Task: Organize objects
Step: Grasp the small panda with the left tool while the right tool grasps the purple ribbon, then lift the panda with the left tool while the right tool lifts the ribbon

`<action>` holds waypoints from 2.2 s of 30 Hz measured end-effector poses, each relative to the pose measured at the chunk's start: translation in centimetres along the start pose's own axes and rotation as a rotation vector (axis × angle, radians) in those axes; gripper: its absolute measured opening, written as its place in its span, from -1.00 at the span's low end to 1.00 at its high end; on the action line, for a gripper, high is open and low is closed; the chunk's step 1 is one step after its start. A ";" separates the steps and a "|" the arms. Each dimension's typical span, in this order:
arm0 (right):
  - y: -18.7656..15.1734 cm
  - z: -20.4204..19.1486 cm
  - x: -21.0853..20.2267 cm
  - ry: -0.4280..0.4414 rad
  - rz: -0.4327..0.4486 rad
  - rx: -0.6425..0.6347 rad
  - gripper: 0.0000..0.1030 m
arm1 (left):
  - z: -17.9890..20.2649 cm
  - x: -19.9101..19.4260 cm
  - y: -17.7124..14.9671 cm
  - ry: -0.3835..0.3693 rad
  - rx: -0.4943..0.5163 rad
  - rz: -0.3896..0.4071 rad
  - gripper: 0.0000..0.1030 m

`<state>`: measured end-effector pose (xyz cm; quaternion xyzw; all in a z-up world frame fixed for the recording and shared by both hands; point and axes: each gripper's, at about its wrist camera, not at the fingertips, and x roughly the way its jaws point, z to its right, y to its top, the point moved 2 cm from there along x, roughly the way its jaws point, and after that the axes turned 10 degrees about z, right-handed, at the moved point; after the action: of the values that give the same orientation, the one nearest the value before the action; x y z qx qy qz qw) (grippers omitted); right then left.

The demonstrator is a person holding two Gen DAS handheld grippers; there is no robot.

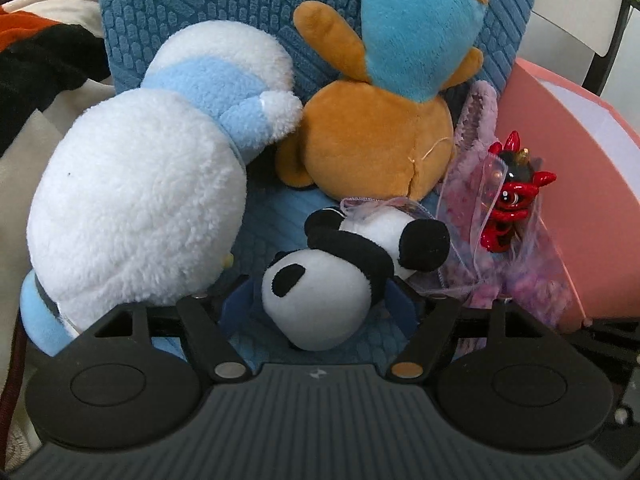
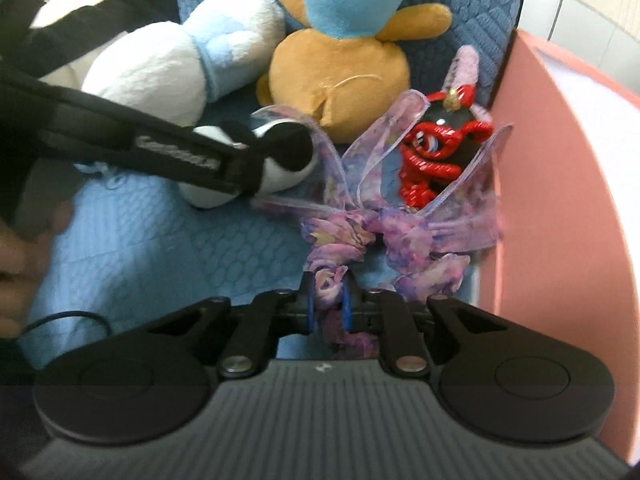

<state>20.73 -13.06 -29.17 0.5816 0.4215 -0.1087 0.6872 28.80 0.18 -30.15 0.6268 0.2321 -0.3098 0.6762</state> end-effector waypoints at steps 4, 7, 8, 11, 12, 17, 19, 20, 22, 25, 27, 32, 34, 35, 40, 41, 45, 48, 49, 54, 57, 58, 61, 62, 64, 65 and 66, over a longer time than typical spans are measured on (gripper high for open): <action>-0.6 -1.2 -0.5 0.031 -0.001 -0.021 -0.68 | -0.2 0.2 0.2 0.003 -0.024 0.012 0.51; -0.8 -1.6 -0.9 0.039 0.008 -0.022 -0.68 | -0.2 0.1 0.2 -0.003 -0.028 0.016 0.38; -0.9 -1.6 -1.2 0.044 0.013 -0.018 -0.68 | -0.1 -0.1 0.2 -0.001 -0.028 0.018 0.35; -1.0 -1.6 -1.8 0.058 0.021 -0.003 -0.68 | 0.1 -0.9 0.0 0.016 -0.020 0.024 0.26; -1.0 -1.7 -2.0 0.065 0.024 -0.001 -0.68 | 0.1 -1.1 -0.1 0.020 -0.027 0.024 0.22; -1.4 -1.9 -3.0 0.089 0.026 0.008 -0.69 | -0.4 -2.6 -1.1 0.044 -0.106 0.030 0.19; -1.6 -2.2 -3.3 0.093 0.026 0.012 -0.69 | -1.0 -3.5 -1.5 0.050 -0.158 0.029 0.18; -1.6 -2.3 -3.5 0.095 0.028 0.012 -0.69 | -1.2 -3.9 -2.2 0.051 -0.180 0.034 0.17; -1.7 -2.6 -3.9 0.094 0.034 0.005 -0.68 | -1.8 -5.1 -2.6 0.055 -0.229 0.042 0.17; -2.1 -3.0 -4.4 0.083 0.035 -0.002 -0.68 | -2.4 -6.2 -3.4 0.059 -0.305 0.049 0.17; -2.5 -3.5 -4.6 0.093 0.028 -0.011 -0.66 | -2.7 -7.1 -4.1 0.055 -0.359 0.029 0.17; -3.8 -4.7 -4.7 0.068 0.024 -0.023 -0.53 | -4.1 -6.0 -4.8 0.005 -0.443 -0.019 0.20; -4.1 -4.6 -4.9 0.060 0.035 -0.009 -0.28 | -3.9 -5.6 -4.6 0.007 -0.426 -0.031 0.29; -4.1 -4.5 -5.1 0.060 0.046 0.001 -0.21 | -3.7 -5.4 -4.5 0.009 -0.417 -0.036 0.38; -3.4 -3.6 -6.2 0.045 0.114 0.033 0.31 | -3.5 -4.2 -4.2 0.008 -0.409 -0.051 0.49; -3.2 -3.4 -6.4 0.041 0.130 0.031 0.34 | -3.6 -4.0 -4.3 0.001 -0.420 -0.057 0.49; -2.3 -3.2 -6.4 0.023 0.181 -0.012 0.63 | -3.5 -3.7 -4.6 -0.013 -0.430 -0.060 0.49; -2.0 -3.1 -5.6 -0.009 0.175 -0.069 0.64 | -3.3 -3.7 -4.6 -0.015 -0.424 -0.057 0.49; -2.0 -2.9 -5.0 -0.020 0.156 -0.082 0.64 | -3.3 -3.7 -4.6 -0.016 -0.421 -0.058 0.49; -2.6 -2.2 -2.1 0.037 0.038 -0.057 0.64 | -3.3 -3.7 -4.6 -0.020 -0.417 -0.057 0.48; -3.2 -2.0 -1.3 0.011 0.026 -0.062 0.60 | -3.4 -3.8 -4.6 -0.021 -0.435 -0.052 0.46; -3.3 -1.9 -1.3 0.001 0.032 -0.056 0.49 | -3.4 -3.9 -4.6 -0.018 -0.437 -0.050 0.46; -3.2 -1.2 -1.6 -0.014 0.033 -0.009 -0.11 | -3.3 -4.1 -4.6 -0.012 -0.429 -0.042 0.39; -3.1 -0.9 -1.8 -0.029 0.034 0.000 -0.29 | -3.2 -4.1 -4.6 -0.015 -0.429 -0.041 0.34; -3.0 -0.3 -2.1 -0.054 0.033 0.015 -0.59 | -3.0 -4.4 -4.5 -0.014 -0.428 -0.036 0.27; -2.9 0.0 -2.4 -0.053 0.038 0.031 -0.62 | -3.0 -4.5 -4.5 -0.012 -0.424 -0.031 0.23; -2.9 0.3 -2.7 -0.052 0.043 0.047 -0.63 | -2.9 -4.7 -4.4 -0.010 -0.421 -0.027 0.21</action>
<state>17.39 -15.07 -29.33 0.6034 0.3882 -0.1188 0.6864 22.61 3.58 -30.30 0.4671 0.2964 -0.2667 0.7892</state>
